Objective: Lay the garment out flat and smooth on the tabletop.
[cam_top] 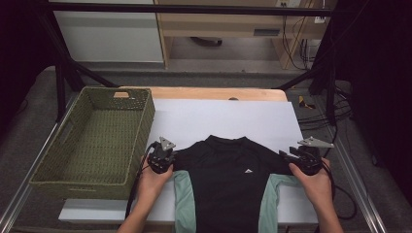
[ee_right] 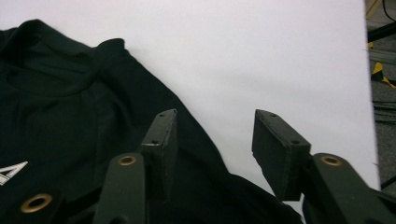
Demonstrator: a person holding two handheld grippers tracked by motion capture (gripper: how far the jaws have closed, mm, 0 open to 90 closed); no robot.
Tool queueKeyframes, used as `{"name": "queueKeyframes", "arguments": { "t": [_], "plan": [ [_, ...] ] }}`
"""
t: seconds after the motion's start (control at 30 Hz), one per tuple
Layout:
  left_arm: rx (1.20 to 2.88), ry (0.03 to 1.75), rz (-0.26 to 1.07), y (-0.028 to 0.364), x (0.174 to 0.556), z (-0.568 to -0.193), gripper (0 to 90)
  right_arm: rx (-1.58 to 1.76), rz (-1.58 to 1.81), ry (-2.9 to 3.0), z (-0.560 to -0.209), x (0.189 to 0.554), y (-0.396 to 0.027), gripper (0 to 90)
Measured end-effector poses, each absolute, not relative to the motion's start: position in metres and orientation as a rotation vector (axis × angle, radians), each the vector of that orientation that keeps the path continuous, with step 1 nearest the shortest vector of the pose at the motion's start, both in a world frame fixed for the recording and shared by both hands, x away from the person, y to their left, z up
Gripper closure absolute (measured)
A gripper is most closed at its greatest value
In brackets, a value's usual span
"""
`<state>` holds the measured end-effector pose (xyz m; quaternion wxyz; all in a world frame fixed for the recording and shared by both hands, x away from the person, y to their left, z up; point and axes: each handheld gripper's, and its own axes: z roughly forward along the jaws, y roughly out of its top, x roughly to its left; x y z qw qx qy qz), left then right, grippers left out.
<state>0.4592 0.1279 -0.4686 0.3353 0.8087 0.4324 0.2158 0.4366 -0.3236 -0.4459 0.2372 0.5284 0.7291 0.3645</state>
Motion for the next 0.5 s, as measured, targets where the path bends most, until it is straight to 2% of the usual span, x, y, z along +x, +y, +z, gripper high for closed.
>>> {"name": "queueKeyframes", "arguments": {
  "t": [0.07, 0.2, 0.27, 0.43, 0.5],
  "plan": [
    [2.095, 1.098, 0.540, 0.125, 0.465, -0.468, 78.4, 1.439, 1.001, 2.006, -0.446, 0.438, -0.319, 49.1],
    [2.096, 1.042, 0.524, 0.117, 0.475, -0.466, 60.2, 1.425, 1.007, 2.020, -0.447, 0.441, -0.313, 44.6],
    [2.121, 1.013, 0.527, 0.111, 0.480, -0.468, 55.3, 1.429, 1.012, 2.021, -0.448, 0.442, -0.310, 43.3],
    [2.170, 1.029, 0.461, 0.107, 0.489, -0.477, 52.2, 1.427, 1.008, 2.039, -0.450, 0.445, -0.307, 41.3],
    [2.169, 1.039, 0.444, 0.108, 0.488, -0.476, 58.0, 1.423, 1.018, 2.037, -0.451, 0.447, -0.308, 41.2]
  ]
}}
